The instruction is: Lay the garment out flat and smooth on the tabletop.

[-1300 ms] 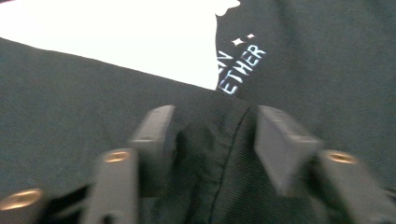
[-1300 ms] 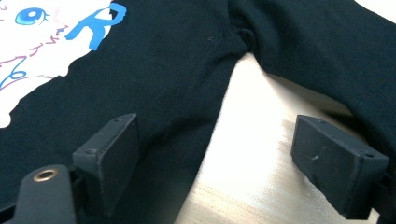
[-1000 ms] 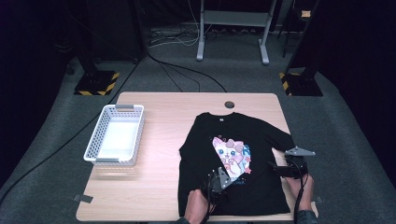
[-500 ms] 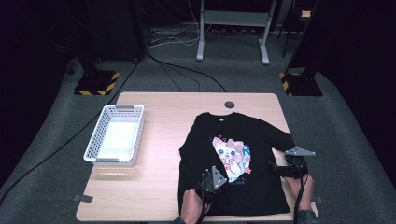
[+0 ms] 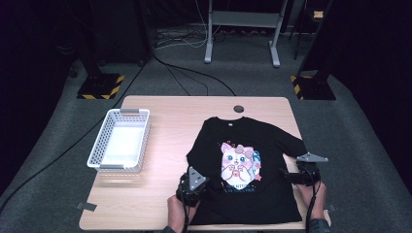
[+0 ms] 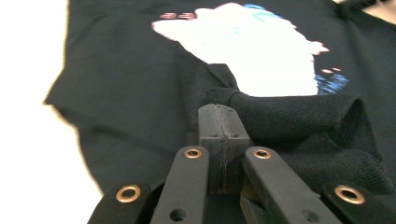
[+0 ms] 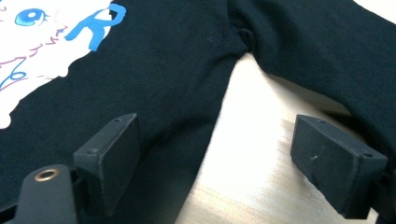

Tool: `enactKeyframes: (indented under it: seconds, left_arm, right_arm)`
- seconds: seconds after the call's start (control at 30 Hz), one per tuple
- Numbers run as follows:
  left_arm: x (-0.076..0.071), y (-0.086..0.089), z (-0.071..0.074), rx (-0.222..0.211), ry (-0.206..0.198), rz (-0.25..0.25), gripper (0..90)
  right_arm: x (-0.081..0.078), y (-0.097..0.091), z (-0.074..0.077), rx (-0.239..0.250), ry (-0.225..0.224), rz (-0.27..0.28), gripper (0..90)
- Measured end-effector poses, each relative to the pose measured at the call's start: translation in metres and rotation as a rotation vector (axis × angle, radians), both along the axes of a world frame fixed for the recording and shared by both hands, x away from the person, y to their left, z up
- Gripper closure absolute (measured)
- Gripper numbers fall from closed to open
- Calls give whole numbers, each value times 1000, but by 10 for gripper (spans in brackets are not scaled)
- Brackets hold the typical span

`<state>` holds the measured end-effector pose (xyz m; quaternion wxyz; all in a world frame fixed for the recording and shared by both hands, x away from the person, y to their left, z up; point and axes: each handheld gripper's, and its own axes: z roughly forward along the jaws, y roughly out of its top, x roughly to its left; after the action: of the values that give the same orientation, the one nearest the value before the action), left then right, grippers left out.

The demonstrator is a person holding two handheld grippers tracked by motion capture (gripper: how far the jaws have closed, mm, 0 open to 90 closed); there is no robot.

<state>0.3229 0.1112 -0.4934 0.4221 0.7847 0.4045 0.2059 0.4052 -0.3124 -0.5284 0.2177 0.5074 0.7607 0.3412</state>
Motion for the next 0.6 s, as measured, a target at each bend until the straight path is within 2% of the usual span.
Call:
enactKeyframes:
  seconds: [0.17,0.3,0.6]
  left_arm:
    - [-1,39,1,-67,-2,93,900]
    - [-3,64,-2,-97,-7,153,900]
    - [-6,103,-15,-133,10,248,900]
  right_arm:
    - [0,0,0,0,0,-1,151]
    - [0,0,0,0,0,-2,151]
    - [0,0,0,0,0,-5,151]
